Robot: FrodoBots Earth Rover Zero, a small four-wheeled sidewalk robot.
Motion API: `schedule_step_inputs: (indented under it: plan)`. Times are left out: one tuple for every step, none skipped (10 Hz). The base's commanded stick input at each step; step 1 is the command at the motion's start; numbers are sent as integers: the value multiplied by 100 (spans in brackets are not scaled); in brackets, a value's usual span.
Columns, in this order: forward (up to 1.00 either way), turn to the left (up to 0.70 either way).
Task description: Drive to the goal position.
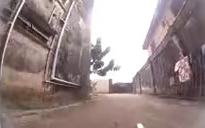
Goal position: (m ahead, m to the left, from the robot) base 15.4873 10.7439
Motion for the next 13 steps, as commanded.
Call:
schedule_step_inputs:
  plan:
    - [84,-15]
    - [84,-24]
    - [84,-24]
    - [84,-24]
    - [85,1]
    - [84,3]
    - [84,3]
    - [85,3]
    - [84,1]
    - [84,1]
    - [85,-10]
    - [85,-29]
    - [85,-32]
